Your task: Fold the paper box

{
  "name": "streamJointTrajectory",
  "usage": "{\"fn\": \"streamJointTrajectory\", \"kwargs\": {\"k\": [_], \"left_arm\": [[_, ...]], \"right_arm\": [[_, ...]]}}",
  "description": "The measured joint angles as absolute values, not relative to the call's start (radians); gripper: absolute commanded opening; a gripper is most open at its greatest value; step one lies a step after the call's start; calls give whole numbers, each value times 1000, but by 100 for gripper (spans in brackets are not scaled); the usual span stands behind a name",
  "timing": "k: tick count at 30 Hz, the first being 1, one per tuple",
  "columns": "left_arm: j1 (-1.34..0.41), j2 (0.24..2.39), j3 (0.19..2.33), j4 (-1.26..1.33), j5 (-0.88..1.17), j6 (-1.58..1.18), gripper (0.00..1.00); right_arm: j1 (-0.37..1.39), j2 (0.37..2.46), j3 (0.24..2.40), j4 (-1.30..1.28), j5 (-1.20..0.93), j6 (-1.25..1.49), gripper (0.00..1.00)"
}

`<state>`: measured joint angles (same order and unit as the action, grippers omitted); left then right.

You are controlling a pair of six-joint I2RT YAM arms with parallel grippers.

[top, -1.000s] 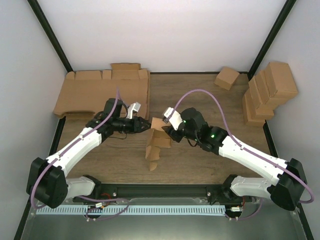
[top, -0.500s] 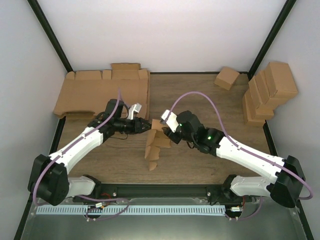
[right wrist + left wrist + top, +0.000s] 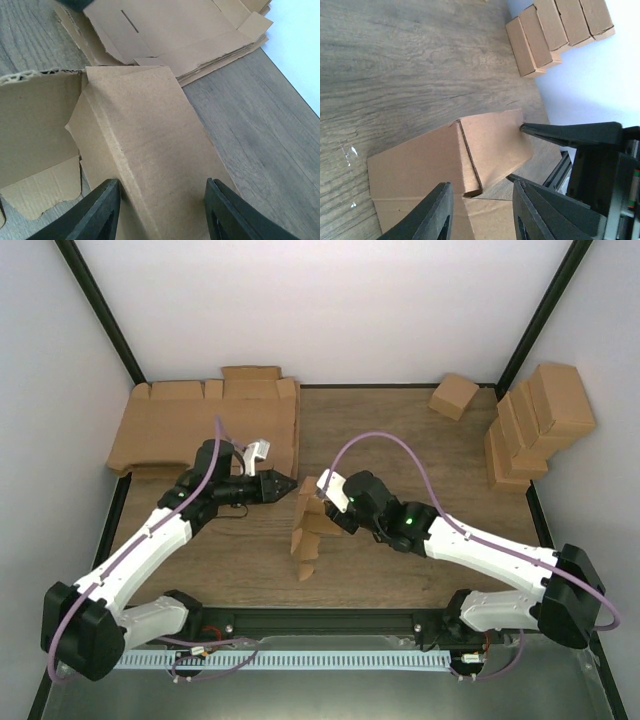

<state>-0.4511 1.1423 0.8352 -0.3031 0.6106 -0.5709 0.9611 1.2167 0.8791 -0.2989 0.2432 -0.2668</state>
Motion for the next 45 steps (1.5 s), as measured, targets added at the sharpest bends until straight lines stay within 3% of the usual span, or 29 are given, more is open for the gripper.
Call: {"fn": "streamJointTrajectory", "kwargs": {"k": [21,36,38,41,45], "left_arm": [[-448,1228,741,-143,710,-682,37],[-452,1271,751,-61,789,-740,37],[-453,1275,761,-60,793,-740,37],[-453,1278,768,-61,793,-740,37],[-453,1279,788,-90,779,-727,46]], "right_arm": [[1023,1271,841,-160,401,-329,51],[1030,1297,826,-69,406,-418,43],[1033,1316,823,-41,411,-439,39],[1034,1346,823,4,437,-471,26],[1034,1378,834,49,472,-501,14]]}}
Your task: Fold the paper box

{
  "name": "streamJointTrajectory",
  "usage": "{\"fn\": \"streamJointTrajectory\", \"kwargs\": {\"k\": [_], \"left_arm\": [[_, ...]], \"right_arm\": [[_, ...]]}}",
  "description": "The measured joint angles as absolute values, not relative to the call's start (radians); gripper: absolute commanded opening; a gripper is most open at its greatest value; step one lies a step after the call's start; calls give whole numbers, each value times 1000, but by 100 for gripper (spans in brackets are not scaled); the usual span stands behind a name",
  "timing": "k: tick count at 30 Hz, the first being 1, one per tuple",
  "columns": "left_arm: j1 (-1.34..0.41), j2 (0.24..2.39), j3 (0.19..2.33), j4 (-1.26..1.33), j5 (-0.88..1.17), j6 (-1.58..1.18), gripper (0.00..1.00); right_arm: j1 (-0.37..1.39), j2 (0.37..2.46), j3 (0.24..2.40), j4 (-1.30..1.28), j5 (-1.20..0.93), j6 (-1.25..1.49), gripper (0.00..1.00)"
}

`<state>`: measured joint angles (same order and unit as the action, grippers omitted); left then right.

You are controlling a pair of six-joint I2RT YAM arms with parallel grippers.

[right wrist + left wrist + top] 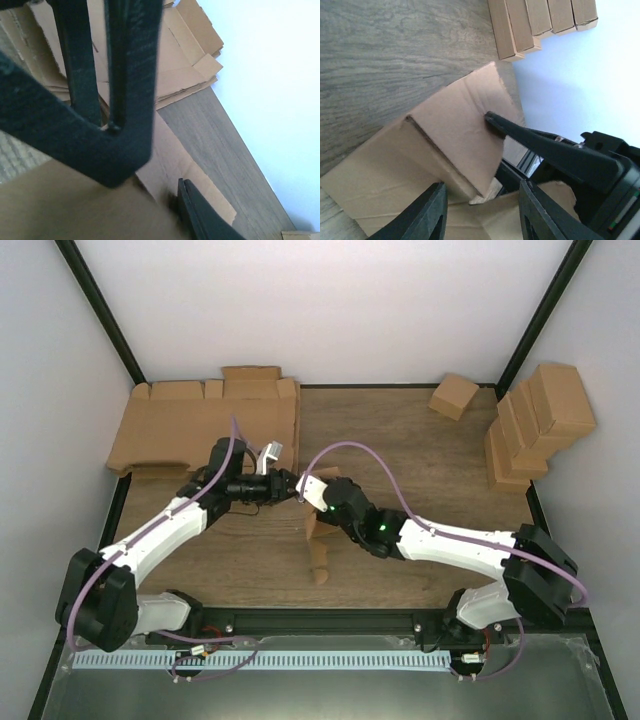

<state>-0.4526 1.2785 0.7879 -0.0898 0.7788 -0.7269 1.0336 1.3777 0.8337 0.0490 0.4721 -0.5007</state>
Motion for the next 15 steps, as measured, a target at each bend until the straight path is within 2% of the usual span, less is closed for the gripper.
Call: {"fn": "streamJointTrajectory", "kwargs": {"k": [2,5,11,15], "left_arm": [[-453,1276,821,-131,764,-704,56],[-453,1257,890,-213,710,-651,68],[-441,1184,1004,-397,547,-553,78],[-443,1114,1055,-474,501,-511,84]], "right_arm": [[1034,1394,848,54,484,-504,12],[1033,1407,869,45,488,-487,2],[989,1425,979,-76,411,-350,1],[884,1426,1008,-205,322,-242,1]]}}
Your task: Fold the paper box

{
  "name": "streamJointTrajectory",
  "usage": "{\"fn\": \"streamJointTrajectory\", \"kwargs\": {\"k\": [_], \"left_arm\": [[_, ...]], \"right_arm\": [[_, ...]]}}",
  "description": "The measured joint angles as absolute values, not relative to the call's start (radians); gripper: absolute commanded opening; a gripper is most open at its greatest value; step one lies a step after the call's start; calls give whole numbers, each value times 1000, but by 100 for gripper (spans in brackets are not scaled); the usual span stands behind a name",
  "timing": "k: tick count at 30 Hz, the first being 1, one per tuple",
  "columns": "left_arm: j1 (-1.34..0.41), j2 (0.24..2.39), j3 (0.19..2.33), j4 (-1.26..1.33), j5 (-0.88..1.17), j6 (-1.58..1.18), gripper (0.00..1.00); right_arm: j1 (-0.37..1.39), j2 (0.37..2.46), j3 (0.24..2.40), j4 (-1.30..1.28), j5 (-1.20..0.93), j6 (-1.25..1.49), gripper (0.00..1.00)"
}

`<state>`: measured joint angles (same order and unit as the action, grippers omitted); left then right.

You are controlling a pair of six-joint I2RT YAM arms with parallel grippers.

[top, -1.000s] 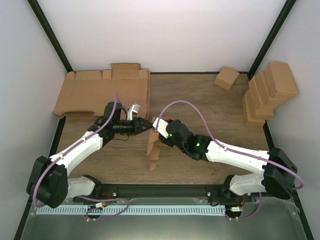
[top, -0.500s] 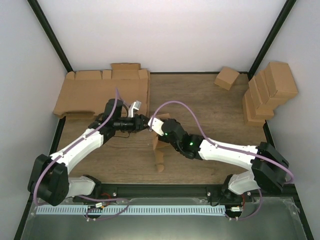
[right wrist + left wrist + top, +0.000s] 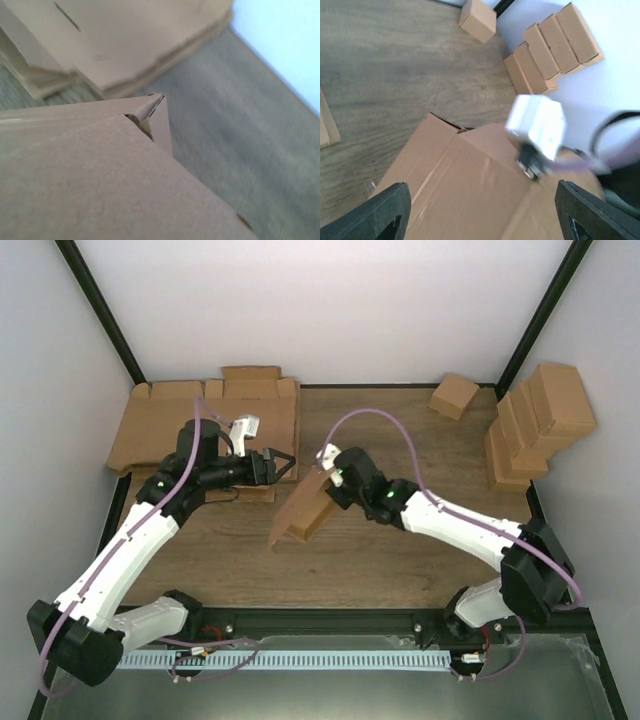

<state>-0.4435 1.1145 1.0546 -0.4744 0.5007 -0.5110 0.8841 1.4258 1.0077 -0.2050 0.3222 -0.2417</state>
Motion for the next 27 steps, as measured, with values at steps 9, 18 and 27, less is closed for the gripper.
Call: {"fn": "streamJointTrajectory", "kwargs": {"k": [9,18,27], "left_arm": [[-446,1029,1127,-568,432,-432,93],[-446,1040,1106,-606,463,-356,93],[-446,1051,1006,-615,496,-328,93]], "right_arm": [[731,1426,1012,-498,57,-41,1],[639,1486,890,-516,-119,114,16],[640,1518,851,-453,-106,183,46]]}}
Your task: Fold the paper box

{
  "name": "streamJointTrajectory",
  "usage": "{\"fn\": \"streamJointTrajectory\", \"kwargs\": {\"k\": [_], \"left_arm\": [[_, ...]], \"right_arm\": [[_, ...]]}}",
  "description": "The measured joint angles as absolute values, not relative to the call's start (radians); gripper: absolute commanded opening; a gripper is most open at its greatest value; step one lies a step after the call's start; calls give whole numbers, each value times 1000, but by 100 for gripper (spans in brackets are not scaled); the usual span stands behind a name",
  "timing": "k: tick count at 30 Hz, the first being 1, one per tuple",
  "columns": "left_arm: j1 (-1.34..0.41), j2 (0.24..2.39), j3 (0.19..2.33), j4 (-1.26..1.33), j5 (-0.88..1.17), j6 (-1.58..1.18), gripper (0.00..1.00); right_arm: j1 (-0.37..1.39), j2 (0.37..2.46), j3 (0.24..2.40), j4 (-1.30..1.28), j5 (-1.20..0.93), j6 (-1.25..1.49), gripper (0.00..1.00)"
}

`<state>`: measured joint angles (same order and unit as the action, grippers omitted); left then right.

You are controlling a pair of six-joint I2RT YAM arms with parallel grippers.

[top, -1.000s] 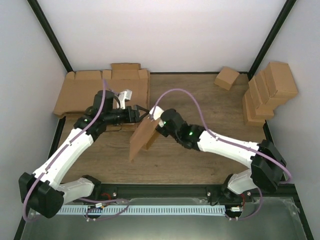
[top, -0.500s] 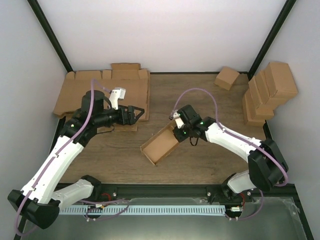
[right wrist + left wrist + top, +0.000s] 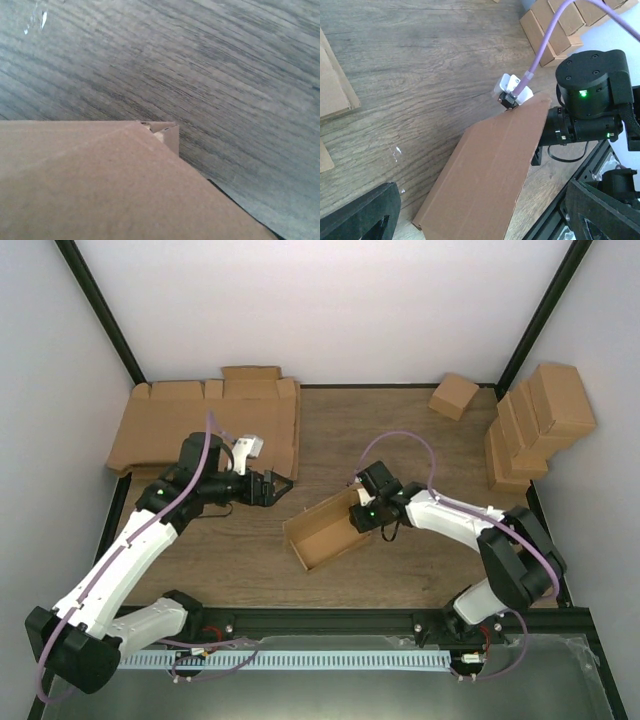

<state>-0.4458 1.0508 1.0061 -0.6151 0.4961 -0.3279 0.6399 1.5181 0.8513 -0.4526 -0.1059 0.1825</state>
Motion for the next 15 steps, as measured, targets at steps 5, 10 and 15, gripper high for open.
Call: {"fn": "streamJointTrajectory", "kwargs": {"k": [5,10,15], "left_arm": [[-455,1053,1000,-611,527,-307,93],[-506,1077,991,-590,541,-282,93],[-655,1140,995,-576,474,-229,93]], "right_arm": [[640,1422,786,-401,-94,210,60],[640,1335,761,-360,-95,228,62],[640,1345,751,-327,-125,241,59]]}}
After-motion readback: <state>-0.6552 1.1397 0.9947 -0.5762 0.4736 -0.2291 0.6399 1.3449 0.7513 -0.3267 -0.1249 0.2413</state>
